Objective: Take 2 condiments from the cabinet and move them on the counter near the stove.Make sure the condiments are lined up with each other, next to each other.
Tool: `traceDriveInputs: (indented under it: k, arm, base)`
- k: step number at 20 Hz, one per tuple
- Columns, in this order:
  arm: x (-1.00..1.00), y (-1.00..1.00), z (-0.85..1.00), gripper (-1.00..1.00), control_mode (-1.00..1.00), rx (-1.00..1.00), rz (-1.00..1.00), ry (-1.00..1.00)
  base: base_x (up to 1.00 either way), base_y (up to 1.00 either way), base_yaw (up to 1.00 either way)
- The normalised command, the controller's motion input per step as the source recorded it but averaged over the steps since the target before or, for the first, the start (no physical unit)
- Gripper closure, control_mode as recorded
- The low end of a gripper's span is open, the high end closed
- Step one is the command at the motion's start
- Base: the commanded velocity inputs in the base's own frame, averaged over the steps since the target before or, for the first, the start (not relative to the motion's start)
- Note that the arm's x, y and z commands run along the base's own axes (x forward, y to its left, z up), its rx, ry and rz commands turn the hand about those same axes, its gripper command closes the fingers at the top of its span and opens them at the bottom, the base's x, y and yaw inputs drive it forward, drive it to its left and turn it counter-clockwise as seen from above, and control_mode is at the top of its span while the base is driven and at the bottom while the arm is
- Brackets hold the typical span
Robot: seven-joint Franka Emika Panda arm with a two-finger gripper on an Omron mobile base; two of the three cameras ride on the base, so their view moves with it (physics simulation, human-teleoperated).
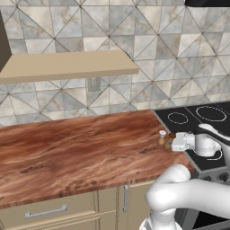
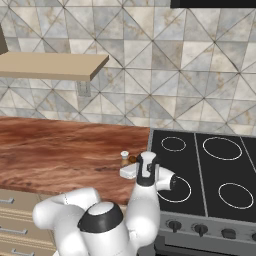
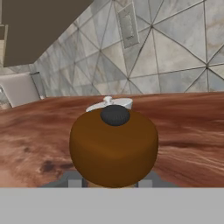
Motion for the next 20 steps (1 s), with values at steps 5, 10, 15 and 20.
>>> traceDriveInputs:
  k: [5, 10, 15, 20]
  arm:
    - [0.0, 0.0, 0.0, -1.0, -1.0, 0.0, 0.0, 0.0]
    - [0.0, 0.0, 0.0, -1.0, -1.0, 0.0, 0.0, 0.0]
    - [0.0, 0.0, 0.0, -1.0, -1.0, 0.0, 0.0, 0.0]
    - [0.0, 0.0, 0.0, -1.0, -1.0, 0.0, 0.0, 0.0]
  base:
    - [0.0, 0.0, 0.0]
    - [0.0, 0.0, 0.0]
    - [0.0, 0.0, 0.0]
    - [0.0, 0.0, 0.0]
